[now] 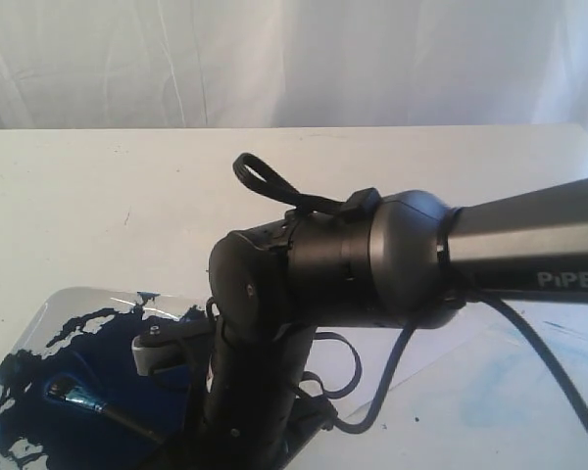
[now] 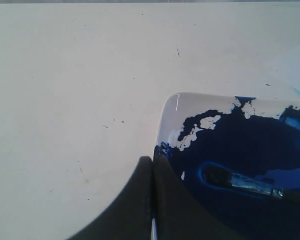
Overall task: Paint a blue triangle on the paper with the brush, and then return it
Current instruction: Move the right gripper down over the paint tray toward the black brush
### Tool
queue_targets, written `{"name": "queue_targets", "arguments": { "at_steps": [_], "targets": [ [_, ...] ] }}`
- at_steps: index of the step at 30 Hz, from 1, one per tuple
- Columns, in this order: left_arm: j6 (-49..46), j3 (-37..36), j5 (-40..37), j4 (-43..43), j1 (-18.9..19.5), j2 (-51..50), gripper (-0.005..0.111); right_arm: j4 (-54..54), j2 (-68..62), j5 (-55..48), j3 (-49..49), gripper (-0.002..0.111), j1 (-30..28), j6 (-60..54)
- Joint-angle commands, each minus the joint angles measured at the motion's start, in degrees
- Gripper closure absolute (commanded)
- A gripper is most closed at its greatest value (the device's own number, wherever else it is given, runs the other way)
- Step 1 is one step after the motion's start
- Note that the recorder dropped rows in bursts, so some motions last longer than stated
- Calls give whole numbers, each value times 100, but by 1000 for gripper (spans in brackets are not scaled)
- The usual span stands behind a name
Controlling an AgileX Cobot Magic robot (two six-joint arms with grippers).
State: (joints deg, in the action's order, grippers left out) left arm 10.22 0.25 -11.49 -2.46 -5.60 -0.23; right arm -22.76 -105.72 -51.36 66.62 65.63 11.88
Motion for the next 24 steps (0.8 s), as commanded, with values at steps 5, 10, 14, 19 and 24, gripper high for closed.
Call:
{"name": "queue_targets", "arguments": {
  "at_steps": [5, 10, 14, 19, 24],
  "targets": [
    [6, -25, -15, 26, -49, 23, 107, 333, -95, 44, 10, 108, 3, 13],
    [6, -25, -15, 26, -49, 23, 107, 445, -192, 105, 10, 108, 3, 26],
    [6, -25, -15, 26, -49, 23, 107, 660, -235, 215, 10, 108, 3, 174],
    [6, -25, -15, 26, -49, 23, 107, 874, -310, 310, 10, 108, -7, 249],
    [6, -25, -15, 26, -49, 23, 107, 1365, -322, 529, 10, 108, -7, 674]
  ]
}}
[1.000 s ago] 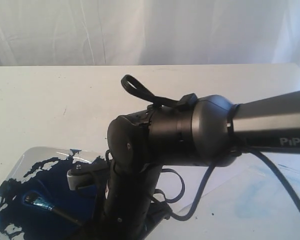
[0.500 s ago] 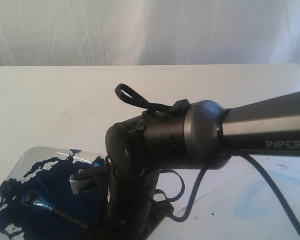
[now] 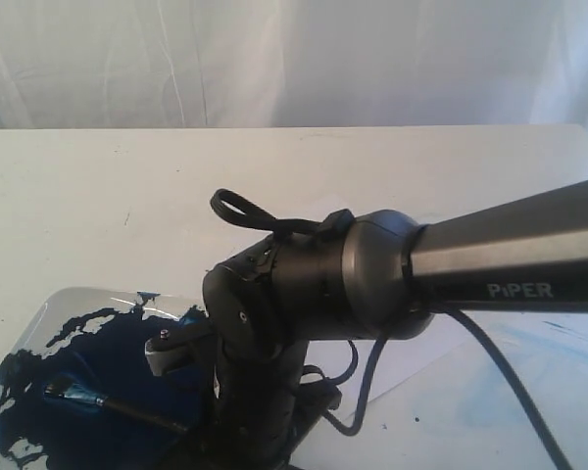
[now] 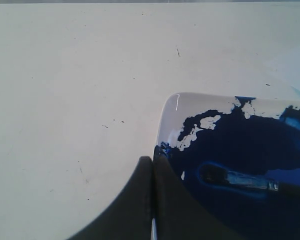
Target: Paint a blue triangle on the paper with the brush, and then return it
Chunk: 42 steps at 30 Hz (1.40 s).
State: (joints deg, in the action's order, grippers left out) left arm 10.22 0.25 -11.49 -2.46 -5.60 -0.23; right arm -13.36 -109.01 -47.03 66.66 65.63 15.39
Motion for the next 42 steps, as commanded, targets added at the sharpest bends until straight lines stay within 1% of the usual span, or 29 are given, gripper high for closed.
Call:
{"name": "queue_targets", "arguments": {
  "at_steps": [1, 7, 15, 23, 31, 34, 37, 41, 42],
  "targets": [
    [6, -25, -15, 26, -49, 23, 107, 578, 8, 96, 7, 108, -7, 422],
    [6, -25, -15, 26, -49, 23, 107, 1336, 8, 162, 7, 108, -7, 916],
    [6, -25, -15, 26, -49, 23, 107, 1433, 8, 625, 7, 108, -115, 945],
    [6, -25, -15, 26, -49, 23, 107, 2137, 8, 809, 7, 108, -334, 1338],
    [6, -25, -15, 26, -49, 23, 107, 2182, -37, 1173, 7, 108, -673, 1361],
    [6, -25, -15, 26, -49, 23, 107, 2198, -37, 1382, 7, 108, -870, 1533],
    [6, -25, -15, 26, -49, 23, 107, 2198, -1, 1420, 17, 108, -926, 1703],
    [6, -25, -15, 26, -49, 23, 107, 2184, 289, 1382, 17, 108, -931, 2237],
    [6, -25, -15, 26, -49, 23, 107, 2197, 400, 1382, 17, 108, -931, 2597]
  ]
}}
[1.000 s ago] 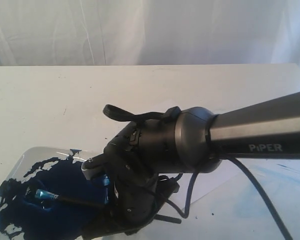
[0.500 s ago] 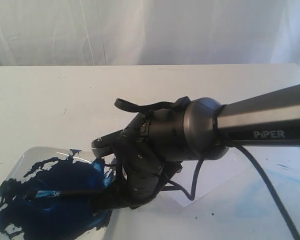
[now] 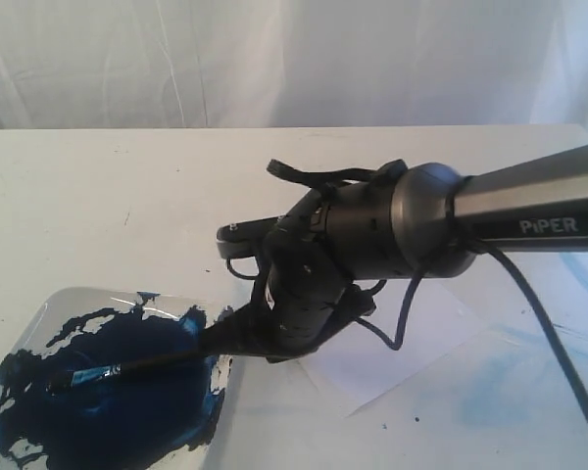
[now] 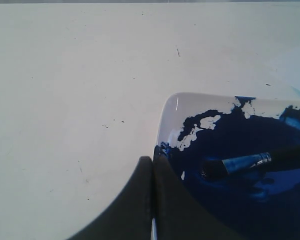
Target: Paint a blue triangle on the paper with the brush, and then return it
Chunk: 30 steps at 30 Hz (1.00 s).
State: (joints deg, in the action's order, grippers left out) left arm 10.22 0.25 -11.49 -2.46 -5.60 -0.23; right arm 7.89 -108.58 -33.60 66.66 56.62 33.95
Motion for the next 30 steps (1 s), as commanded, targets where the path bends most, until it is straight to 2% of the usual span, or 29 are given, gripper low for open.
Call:
{"name": "queue_targets", "arguments": {
  "at_steps": [1, 7, 10, 12, 17, 27, 30],
  "targets": [
    [6, -25, -15, 26, -49, 23, 107, 126, 477, 49, 7, 108, -29, 1205],
    [6, -25, -15, 26, -49, 23, 107, 1056, 966, 268, -12, 108, 346, 4417],
    [6, -25, -15, 26, -49, 23, 107, 1093, 1007, 268, -12, 108, 619, 6099],
    [6, -25, -15, 26, -49, 23, 107, 1020, 997, 246, -12, 108, 765, 6734],
    [6, -25, -15, 26, -49, 23, 107, 685, 946, 152, -12, 108, 851, 6976],
    [6, -25, -15, 26, -49, 23, 107, 1399, 863, 206, -12, 108, 832, 6639],
    [6, -25, -15, 26, -49, 23, 107, 1330, 846, 164, -12, 108, 832, 7350]
  ]
}}
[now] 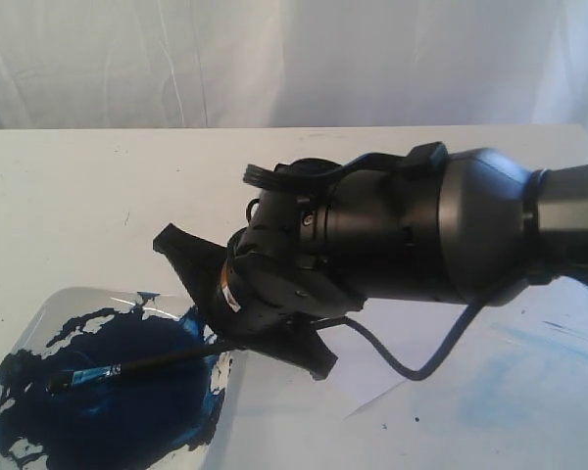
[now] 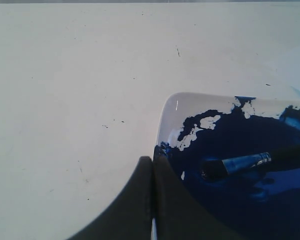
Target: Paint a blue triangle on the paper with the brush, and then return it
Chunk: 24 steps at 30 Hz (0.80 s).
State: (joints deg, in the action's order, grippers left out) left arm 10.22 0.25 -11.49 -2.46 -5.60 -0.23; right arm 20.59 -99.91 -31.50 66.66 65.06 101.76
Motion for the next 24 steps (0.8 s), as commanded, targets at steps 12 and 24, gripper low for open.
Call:
{"name": "queue_targets", "arguments": {
  "at_steps": [12, 24],
  "targets": [
    [6, -25, -15, 26, -49, 23, 107, -290, -468, 229, -12, 99, -127, 1880],
    [6, -25, -15, 26, -49, 23, 107, -265, -468, -62, -12, 76, -396, 1880]
  ]
}}
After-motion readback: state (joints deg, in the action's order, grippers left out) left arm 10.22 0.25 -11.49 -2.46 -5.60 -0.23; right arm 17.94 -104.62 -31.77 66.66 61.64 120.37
